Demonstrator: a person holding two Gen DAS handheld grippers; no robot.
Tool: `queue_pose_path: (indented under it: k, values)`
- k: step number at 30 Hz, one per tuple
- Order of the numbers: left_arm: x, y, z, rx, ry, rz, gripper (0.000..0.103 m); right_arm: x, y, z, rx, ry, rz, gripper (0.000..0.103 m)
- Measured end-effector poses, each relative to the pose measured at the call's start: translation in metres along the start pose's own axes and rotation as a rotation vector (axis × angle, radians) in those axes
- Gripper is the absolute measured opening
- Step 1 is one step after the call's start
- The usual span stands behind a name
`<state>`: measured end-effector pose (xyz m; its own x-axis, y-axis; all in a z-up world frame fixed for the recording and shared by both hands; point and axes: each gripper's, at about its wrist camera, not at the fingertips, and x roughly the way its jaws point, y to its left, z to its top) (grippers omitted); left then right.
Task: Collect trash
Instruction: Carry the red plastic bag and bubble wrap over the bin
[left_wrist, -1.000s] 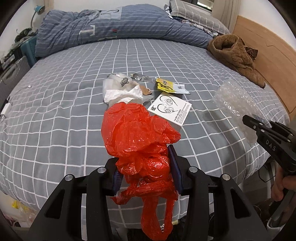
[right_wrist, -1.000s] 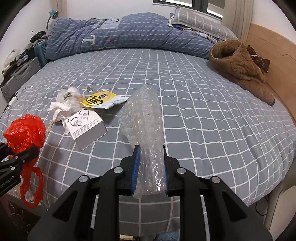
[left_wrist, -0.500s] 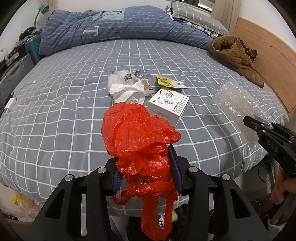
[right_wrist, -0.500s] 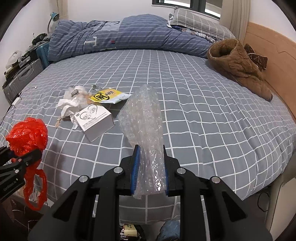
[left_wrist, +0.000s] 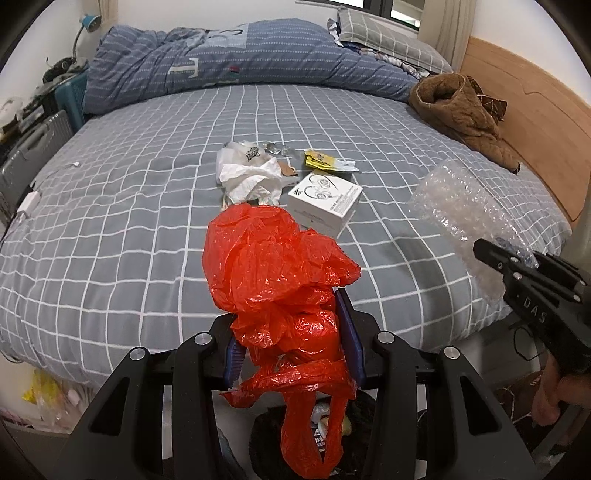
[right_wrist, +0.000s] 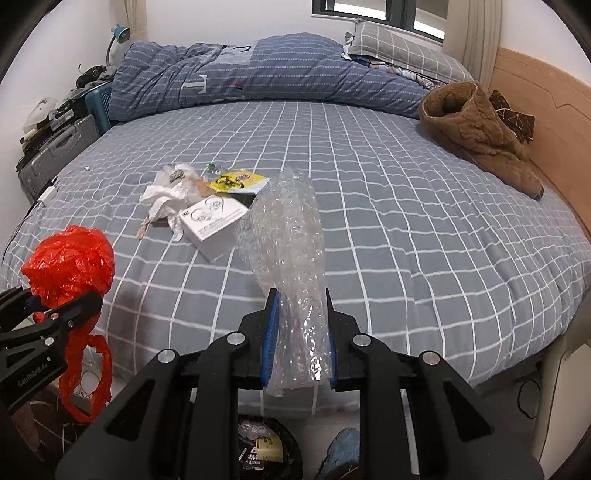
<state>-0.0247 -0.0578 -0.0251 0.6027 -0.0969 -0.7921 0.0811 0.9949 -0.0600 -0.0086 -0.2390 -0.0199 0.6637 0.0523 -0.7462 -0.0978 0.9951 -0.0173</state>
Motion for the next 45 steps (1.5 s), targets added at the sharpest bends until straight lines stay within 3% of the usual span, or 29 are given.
queue_pose_path:
  k: [26,45]
  values:
    - [-0.018,-0.021,-0.058,-0.007,0.059,-0.021,0.043,-0.047,0.008,-0.064,0.007,0.026,0.016,0.02]
    - [-0.026,-0.036,-0.103,-0.01,0.148,-0.043,0.043,-0.068,0.01,-0.119,0.014,0.12,0.026,0.02]
